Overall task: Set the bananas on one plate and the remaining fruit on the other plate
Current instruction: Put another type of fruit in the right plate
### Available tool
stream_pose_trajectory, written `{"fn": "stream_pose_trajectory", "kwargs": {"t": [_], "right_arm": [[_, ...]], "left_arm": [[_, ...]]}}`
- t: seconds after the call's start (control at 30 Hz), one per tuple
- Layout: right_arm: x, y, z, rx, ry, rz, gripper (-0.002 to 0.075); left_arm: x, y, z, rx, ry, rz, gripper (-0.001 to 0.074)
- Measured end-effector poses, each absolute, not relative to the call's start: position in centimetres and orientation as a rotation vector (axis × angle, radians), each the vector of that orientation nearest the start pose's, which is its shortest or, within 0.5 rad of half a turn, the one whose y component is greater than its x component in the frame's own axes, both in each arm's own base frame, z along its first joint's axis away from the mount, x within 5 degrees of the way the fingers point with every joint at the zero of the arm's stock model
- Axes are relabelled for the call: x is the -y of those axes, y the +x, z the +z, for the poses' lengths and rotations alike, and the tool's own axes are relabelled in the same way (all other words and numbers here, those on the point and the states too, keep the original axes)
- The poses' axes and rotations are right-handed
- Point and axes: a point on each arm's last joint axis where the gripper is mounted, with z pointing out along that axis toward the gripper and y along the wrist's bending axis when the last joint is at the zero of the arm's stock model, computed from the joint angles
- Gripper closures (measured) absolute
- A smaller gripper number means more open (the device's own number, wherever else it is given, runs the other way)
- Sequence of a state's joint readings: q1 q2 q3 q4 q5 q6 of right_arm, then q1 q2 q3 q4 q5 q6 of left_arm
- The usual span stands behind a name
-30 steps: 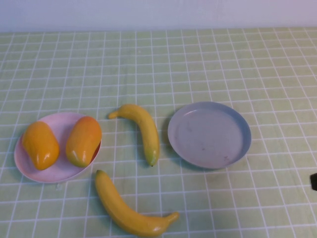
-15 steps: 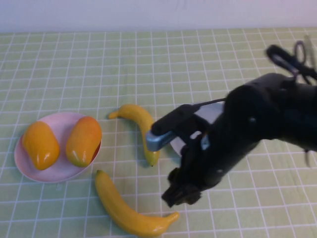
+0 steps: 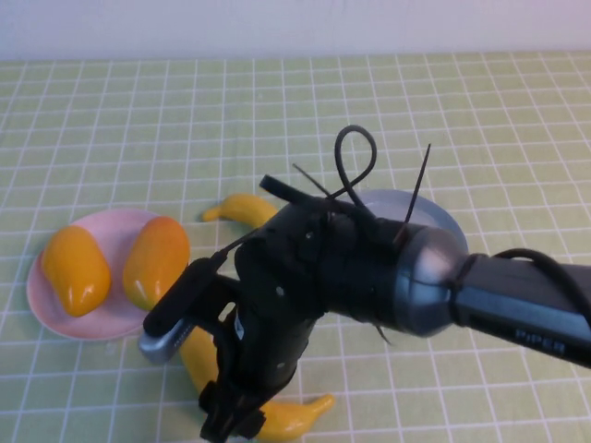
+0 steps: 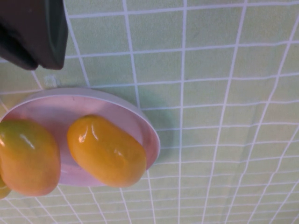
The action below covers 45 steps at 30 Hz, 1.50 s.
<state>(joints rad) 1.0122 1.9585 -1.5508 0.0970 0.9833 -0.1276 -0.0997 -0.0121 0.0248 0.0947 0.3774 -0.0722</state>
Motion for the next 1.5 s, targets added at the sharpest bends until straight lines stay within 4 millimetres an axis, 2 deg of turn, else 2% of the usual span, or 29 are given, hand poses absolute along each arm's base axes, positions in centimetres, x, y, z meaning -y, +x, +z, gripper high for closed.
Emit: {"fn": "stream_pose_trajectory", "kwargs": {"t": [0.17, 0.53, 0.6, 0.7, 0.83, 0.87, 1.17, 1.33, 1.4, 1.5], "right_arm": [[-36.0, 20.3, 22.0, -2.444, -1.608, 0.273, 0.0199], [-36.6, 21.1, 19.3, -2.441, -1.647, 0.214, 0.0193], [-36.8, 21.2, 19.4, -2.426, -1.636, 0.224, 0.0208], [-36.9, 21.6, 19.4, -2.405, -1.610, 0.238, 0.0271], [-36.9, 21.9, 19.5, -2.392, -1.590, 0.246, 0.0418], [-36.9, 21.9, 19.5, -2.390, -1.591, 0.246, 0.0431], [-36.9, 22.0, 19.2, -2.403, -1.600, 0.238, 0.0431], [-36.5, 21.8, 20.5, -2.441, -1.536, 0.246, 0.0431], [-36.1, 21.8, 22.2, -2.437, -1.467, 0.242, 0.0431], [-34.5, 22.6, 25.9, -2.425, -1.290, 0.235, 0.0431]], "left_arm": [[0.2, 5.2, 17.2, -1.870, 0.085, -0.024, 0.0738], [0.2, 5.2, 17.2, -1.870, 0.086, -0.021, 0.0738], [0.2, 5.2, 17.2, -1.870, 0.086, -0.021, 0.0738], [0.2, 5.2, 17.2, -1.870, 0.086, -0.021, 0.0738], [0.2, 5.2, 17.2, -1.870, 0.086, -0.021, 0.0738], [0.2, 5.2, 17.2, -1.870, 0.086, -0.021, 0.0738], [0.2, 5.2, 17.2, -1.870, 0.086, -0.021, 0.0738], [0.2, 5.2, 17.2, -1.870, 0.086, -0.021, 0.0738], [0.2, 5.2, 17.2, -1.870, 0.086, -0.021, 0.0738], [0.2, 5.2, 17.2, -1.870, 0.086, -0.021, 0.0738]]}}
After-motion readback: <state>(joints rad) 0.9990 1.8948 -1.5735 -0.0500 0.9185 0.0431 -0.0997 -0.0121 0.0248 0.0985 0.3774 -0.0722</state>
